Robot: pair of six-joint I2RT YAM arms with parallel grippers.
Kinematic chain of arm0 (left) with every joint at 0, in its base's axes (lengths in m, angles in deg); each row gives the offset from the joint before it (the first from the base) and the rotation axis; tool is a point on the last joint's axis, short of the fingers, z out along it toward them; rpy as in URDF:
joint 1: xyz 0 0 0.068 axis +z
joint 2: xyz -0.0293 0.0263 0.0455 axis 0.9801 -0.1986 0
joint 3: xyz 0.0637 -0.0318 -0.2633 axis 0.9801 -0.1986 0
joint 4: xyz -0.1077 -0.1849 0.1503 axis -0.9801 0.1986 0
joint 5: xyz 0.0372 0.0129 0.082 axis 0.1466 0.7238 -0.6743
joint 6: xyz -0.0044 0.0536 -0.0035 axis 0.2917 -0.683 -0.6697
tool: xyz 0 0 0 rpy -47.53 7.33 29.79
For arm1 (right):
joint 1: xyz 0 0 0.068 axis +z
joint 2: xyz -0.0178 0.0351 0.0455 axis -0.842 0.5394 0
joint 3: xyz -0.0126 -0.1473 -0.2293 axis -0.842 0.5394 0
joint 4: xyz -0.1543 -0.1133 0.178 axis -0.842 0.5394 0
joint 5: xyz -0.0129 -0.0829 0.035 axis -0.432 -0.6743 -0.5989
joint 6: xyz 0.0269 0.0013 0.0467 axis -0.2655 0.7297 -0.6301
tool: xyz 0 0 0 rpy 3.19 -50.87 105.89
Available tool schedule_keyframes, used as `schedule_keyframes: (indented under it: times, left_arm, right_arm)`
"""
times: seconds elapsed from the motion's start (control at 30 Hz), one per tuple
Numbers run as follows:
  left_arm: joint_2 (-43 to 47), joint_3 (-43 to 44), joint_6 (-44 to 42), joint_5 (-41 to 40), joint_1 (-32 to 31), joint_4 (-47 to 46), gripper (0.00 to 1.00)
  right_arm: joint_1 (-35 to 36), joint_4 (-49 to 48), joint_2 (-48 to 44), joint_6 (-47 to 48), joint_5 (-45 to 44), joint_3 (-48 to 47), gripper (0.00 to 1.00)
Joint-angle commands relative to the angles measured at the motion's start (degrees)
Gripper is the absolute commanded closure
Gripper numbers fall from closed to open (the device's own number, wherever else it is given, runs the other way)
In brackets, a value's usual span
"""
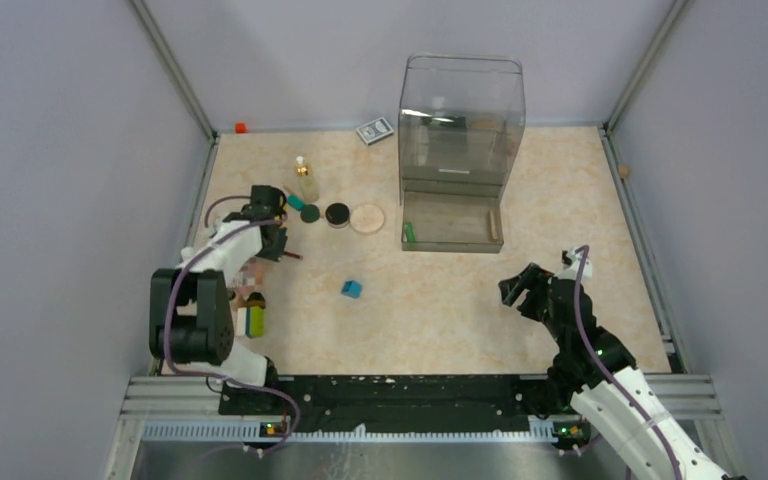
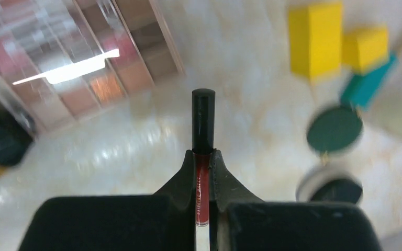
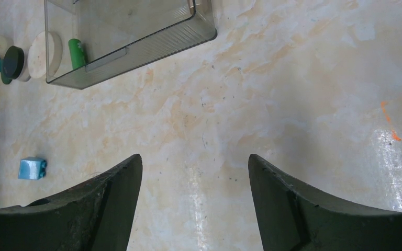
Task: Organize the makeup
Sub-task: Pick up the lipstick at the center of the board, then place the lipstick in the drawer.
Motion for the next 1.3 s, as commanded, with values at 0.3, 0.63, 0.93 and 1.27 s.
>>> schedule_keyframes:
  times: [0.3, 0.63, 0.93, 1.27]
  left_arm:
    - [9.3, 2.3, -2.9, -6.4, -35.8, -15.6, 1.0]
    - [-6.2, 12.1, 12.0, -2.2, -39.8, -21.6, 1.0]
    - [-20.4, 28.7, 13.6, 0.7, -43.1, -21.3, 1.0]
    - [-21.7, 26.9, 9.9, 0.7, -43.8, -25.9, 0.45]
  right_arm:
    - [-0.1, 0.5, -2.1, -0.5, -1.5, -3.8, 0.28]
    - [-0.1, 3.4, -5.7, -2.2, -0.9, -4.8, 0.3]
    - [-0.1, 3.9, -6.1, -2.9, -1.7, -6.5, 0.31]
    - [-0.1, 3.6, -6.1, -2.9, -1.9, -6.0, 0.31]
